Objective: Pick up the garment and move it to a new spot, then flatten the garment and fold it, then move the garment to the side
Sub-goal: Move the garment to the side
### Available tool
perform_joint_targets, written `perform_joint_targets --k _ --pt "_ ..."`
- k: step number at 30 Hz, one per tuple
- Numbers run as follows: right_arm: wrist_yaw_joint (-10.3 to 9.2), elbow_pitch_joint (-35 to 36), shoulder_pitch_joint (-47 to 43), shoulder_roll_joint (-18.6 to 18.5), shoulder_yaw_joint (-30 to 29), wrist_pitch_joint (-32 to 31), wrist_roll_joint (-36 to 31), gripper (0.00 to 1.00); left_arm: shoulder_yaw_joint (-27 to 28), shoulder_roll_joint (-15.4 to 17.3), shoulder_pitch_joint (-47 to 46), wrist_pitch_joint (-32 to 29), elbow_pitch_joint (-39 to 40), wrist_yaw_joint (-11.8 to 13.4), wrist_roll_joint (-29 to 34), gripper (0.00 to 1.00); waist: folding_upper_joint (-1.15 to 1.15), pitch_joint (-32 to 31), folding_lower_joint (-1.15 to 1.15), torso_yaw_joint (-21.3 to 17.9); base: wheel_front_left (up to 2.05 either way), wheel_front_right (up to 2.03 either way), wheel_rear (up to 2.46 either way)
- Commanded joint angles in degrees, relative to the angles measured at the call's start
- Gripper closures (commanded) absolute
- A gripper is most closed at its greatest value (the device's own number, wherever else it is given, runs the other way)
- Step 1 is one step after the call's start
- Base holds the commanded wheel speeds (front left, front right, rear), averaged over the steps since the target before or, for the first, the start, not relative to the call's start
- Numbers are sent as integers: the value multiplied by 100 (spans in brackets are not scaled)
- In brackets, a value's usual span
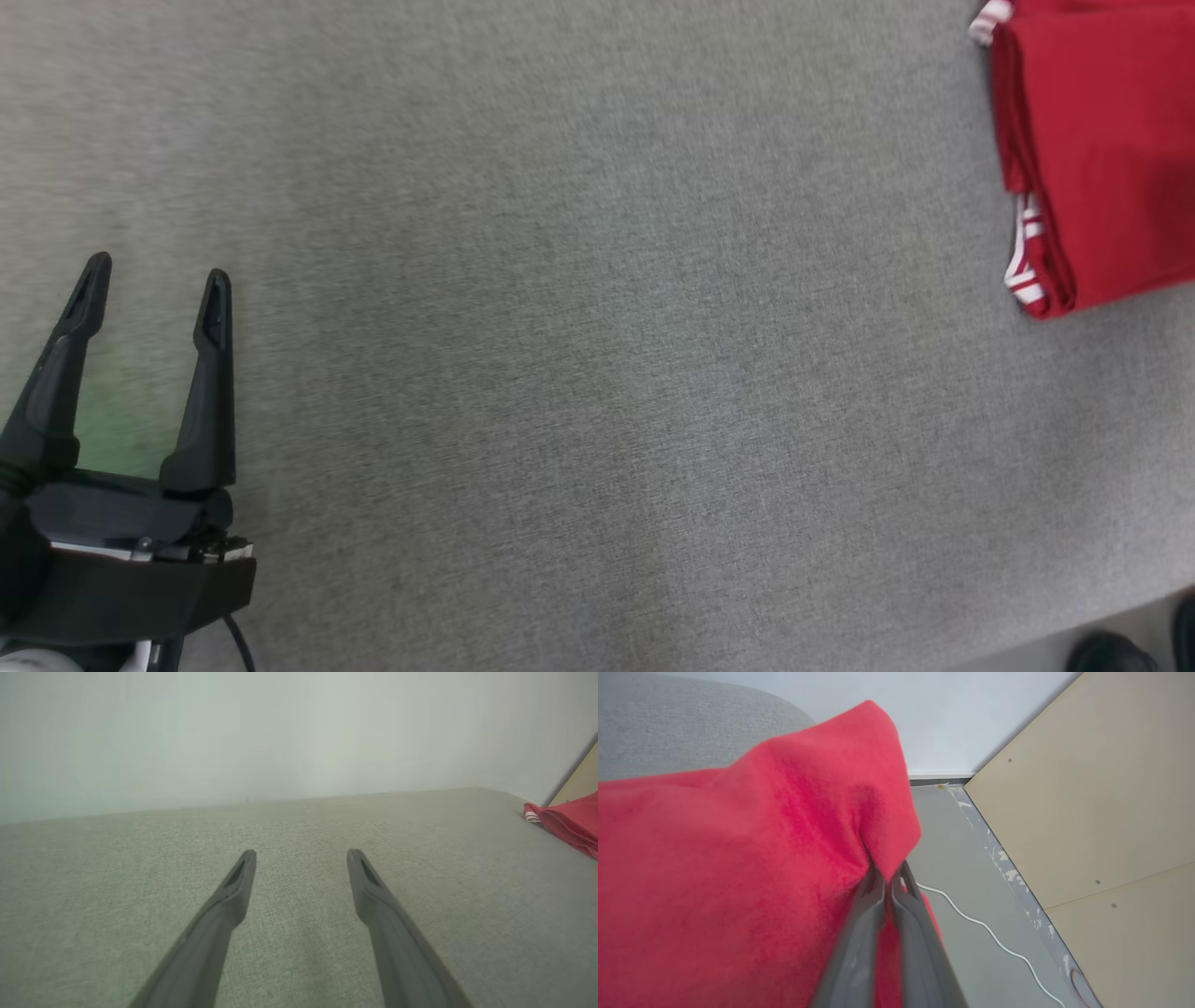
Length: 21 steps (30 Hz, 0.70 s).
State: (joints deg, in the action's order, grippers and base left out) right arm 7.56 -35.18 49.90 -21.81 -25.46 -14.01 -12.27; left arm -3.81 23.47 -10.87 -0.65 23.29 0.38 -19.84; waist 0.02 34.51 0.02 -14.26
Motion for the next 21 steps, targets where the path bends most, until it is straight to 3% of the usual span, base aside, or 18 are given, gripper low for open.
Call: perform_joint_targets --k 1,5,6,7,8,15,21 --pt "-12 -100 153 -1 17 217 -87 100 12 43 -7 -10 41 9 28 0 -2 354 -2 -256 0 0 0" --pt "-12 -343 360 -70 122 606 -172 100 -8 51 25 -10 23 15 19 0 -2 408 -2 -219 0 0 0" --pt "-12 -402 395 -75 161 708 -234 64 -9 57 8 15 -12 -6 -1 0 -2 413 -2 -203 0 0 0" --pt "-12 -420 431 -70 204 863 -293 44 -18 50 -14 30 -48 -23 -23 0 -2 409 -2 -182 0 0 0" --pt "-12 -454 505 -106 219 1144 -472 0 -64 12 -49 67 -112 -32 -44 0 -2 384 -2 -124 0 0 0" --pt "-12 -906 588 -220 179 1584 -644 0 -231 -195 -63 376 -481 -69 -122 0 -2 22 -2 167 0 0 0" --pt "-12 -1064 13 -146 310 2230 -289 0 -409 -496 101 839 -1096 -74 -172 0 -2 -796 -2 541 0 0 0"
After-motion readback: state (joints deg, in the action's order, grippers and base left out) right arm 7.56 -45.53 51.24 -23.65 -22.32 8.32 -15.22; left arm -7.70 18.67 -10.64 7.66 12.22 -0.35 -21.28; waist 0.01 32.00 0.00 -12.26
